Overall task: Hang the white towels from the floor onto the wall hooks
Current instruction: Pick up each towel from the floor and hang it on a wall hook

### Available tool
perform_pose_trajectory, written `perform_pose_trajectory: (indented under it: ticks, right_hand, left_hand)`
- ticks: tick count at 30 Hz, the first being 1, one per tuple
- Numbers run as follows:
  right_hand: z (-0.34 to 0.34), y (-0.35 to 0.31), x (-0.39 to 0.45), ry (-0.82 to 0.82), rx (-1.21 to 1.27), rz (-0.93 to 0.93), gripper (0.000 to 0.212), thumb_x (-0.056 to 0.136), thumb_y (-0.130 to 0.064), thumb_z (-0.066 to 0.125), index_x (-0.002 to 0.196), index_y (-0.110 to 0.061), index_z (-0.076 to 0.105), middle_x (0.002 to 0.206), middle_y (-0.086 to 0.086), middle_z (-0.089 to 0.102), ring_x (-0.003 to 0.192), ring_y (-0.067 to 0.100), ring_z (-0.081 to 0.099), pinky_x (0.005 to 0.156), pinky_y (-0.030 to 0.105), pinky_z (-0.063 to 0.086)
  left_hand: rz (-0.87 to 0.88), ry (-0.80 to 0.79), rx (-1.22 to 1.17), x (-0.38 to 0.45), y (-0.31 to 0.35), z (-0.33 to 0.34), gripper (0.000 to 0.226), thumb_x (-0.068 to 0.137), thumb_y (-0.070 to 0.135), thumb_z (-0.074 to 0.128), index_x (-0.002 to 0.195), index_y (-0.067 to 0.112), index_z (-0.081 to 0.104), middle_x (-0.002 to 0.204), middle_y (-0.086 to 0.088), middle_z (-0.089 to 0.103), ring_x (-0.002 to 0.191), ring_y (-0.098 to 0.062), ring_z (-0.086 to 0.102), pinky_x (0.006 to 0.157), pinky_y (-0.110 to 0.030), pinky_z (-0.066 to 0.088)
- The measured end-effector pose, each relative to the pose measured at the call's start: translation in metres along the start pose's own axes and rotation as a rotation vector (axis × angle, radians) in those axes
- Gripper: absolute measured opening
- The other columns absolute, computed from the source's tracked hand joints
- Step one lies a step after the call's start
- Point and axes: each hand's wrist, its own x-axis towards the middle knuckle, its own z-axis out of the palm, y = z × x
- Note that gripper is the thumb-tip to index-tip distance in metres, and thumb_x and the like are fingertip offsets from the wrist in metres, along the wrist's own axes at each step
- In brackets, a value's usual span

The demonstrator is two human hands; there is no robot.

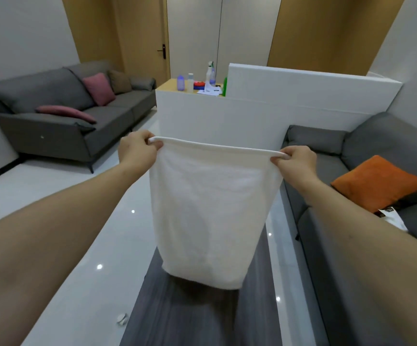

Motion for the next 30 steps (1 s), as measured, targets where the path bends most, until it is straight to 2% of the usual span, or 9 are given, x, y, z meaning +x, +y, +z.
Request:
perform_pose_trajectory:
  ticks: [4,7,10,15,17,19,24,26,30]
  right_hand:
    - [0.023,0.004,0.036,-0.015,-0.058,0.024,0.016,0.085,-0.023,0.065,0.082,-0.012,0.077,0.074,0.008,0.071,0.078,0.027,0.064,0.069,0.034,0.053]
    - [0.045,0.007,0.066,-0.05,-0.122,0.054,0.017,0.086,-0.026,0.064,0.084,-0.016,0.078,0.074,0.007,0.069,0.08,0.027,0.063,0.068,0.03,0.047]
    - [0.07,0.008,0.096,-0.057,-0.109,0.102,0.016,0.088,-0.026,0.065,0.087,-0.017,0.079,0.078,0.006,0.071,0.082,0.025,0.063,0.07,0.03,0.049]
    - [0.094,-0.003,0.142,0.023,-0.004,0.128,0.014,0.088,-0.02,0.066,0.088,-0.013,0.078,0.079,0.01,0.072,0.084,0.029,0.066,0.08,0.04,0.055]
    - [0.095,-0.014,0.157,0.057,0.045,0.135,0.014,0.087,-0.016,0.065,0.09,-0.012,0.078,0.082,0.01,0.073,0.085,0.029,0.068,0.083,0.043,0.055]
    - [0.092,-0.025,0.17,0.115,0.078,0.122,0.015,0.085,-0.014,0.063,0.091,-0.012,0.078,0.084,0.01,0.074,0.087,0.027,0.068,0.084,0.038,0.055]
    - [0.068,-0.047,0.183,0.2,0.127,0.057,0.016,0.085,-0.013,0.061,0.088,-0.014,0.076,0.079,0.005,0.071,0.081,0.02,0.067,0.076,0.031,0.054]
    - [0.06,-0.05,0.176,0.21,0.136,0.023,0.015,0.085,-0.014,0.061,0.086,-0.018,0.075,0.075,-0.001,0.067,0.076,0.014,0.063,0.068,0.023,0.045]
    - [0.05,-0.046,0.138,0.221,0.137,-0.003,0.016,0.084,-0.013,0.062,0.087,-0.018,0.076,0.075,-0.004,0.066,0.076,0.01,0.06,0.07,0.019,0.039]
  left_hand:
    - [-0.013,-0.05,0.026,0.033,-0.006,0.024,0.012,0.087,0.032,0.063,0.087,0.023,0.071,0.085,0.001,0.067,0.086,-0.023,0.059,0.072,-0.031,0.044]
    - [-0.041,-0.097,0.062,0.068,-0.015,0.047,0.011,0.087,0.032,0.064,0.087,0.024,0.072,0.087,0.0,0.067,0.09,-0.025,0.059,0.078,-0.034,0.049]
    - [-0.057,-0.136,0.081,0.106,-0.022,0.072,0.011,0.087,0.034,0.065,0.087,0.025,0.072,0.086,0.0,0.067,0.089,-0.026,0.06,0.077,-0.032,0.048]
    - [-0.059,-0.13,0.027,0.16,-0.011,0.093,0.013,0.085,0.034,0.064,0.083,0.023,0.07,0.083,-0.005,0.068,0.085,-0.029,0.063,0.079,-0.036,0.053]
    - [-0.079,-0.132,-0.091,0.179,-0.001,0.091,0.012,0.086,0.028,0.064,0.077,0.021,0.067,0.076,-0.006,0.067,0.073,-0.028,0.069,0.074,-0.039,0.059]
    - [-0.077,-0.124,-0.204,0.195,0.011,0.086,0.012,0.088,0.023,0.064,0.076,0.022,0.066,0.076,-0.007,0.068,0.067,-0.025,0.071,0.07,-0.04,0.061]
    - [0.027,-0.043,-0.263,0.207,0.036,0.06,0.007,0.091,0.02,0.065,0.085,0.023,0.067,0.083,0.0,0.068,0.082,-0.019,0.069,0.08,-0.043,0.059]
    - [0.045,-0.026,-0.271,0.198,0.04,0.051,0.006,0.091,0.02,0.066,0.087,0.023,0.067,0.083,0.002,0.068,0.083,-0.017,0.068,0.08,-0.043,0.059]
    - [0.031,-0.038,-0.291,0.157,0.031,0.035,0.007,0.089,0.016,0.066,0.086,0.021,0.068,0.083,0.002,0.067,0.083,-0.018,0.067,0.079,-0.044,0.059]
